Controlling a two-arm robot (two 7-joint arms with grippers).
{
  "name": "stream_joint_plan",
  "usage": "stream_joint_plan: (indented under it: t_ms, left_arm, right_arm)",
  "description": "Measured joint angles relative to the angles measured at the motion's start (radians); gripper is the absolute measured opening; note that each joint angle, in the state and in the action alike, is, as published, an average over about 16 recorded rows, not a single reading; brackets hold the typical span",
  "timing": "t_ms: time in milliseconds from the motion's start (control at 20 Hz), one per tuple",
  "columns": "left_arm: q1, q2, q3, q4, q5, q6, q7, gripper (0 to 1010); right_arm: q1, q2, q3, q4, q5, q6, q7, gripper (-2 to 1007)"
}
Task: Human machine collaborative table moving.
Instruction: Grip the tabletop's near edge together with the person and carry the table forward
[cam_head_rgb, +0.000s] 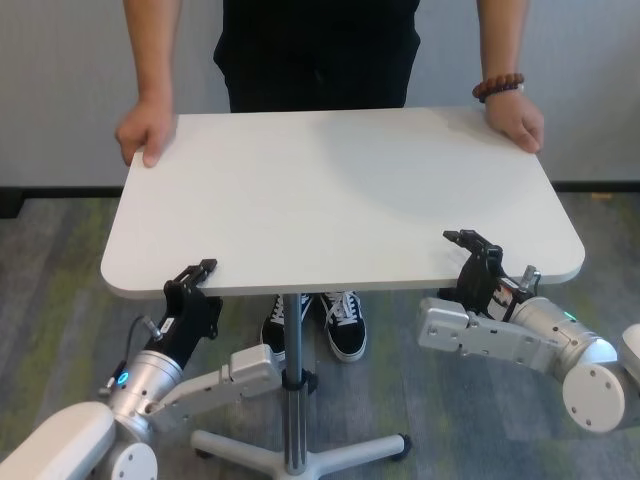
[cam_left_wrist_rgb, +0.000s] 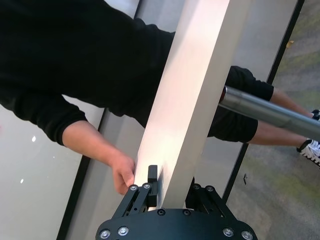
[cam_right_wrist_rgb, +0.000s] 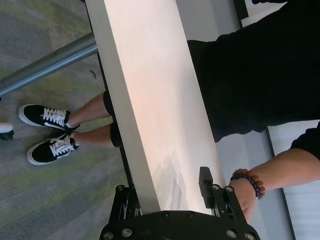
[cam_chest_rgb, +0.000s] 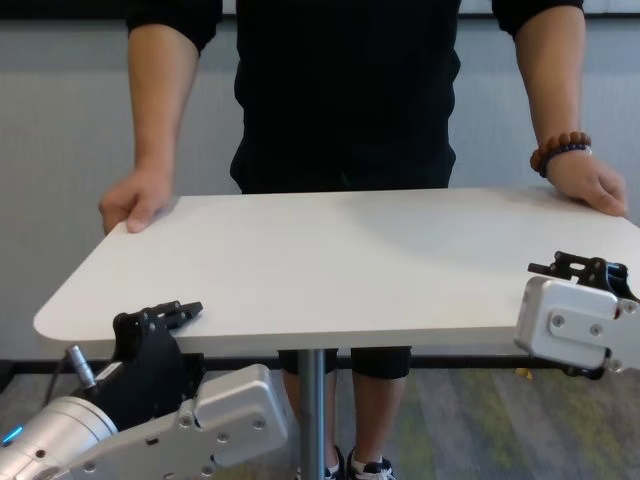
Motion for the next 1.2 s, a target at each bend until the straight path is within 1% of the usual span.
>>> stream_joint_plan:
  t_ms: [500, 1200]
  left_arm:
    - [-0.024, -0.01, 0.007, 0.061, -0.007, -0.008, 0.018, 313]
    - [-0.049, -0.02, 0.019, 0.136, -0.006, -0.011, 0.036, 313]
  right_arm:
    - [0.027, -0.008, -0.021, 0.047, -0.001, -0.009, -0.001, 637]
    - [0.045, -0.023, -0.041, 0.099, 0.006, -0.016, -0.002, 637]
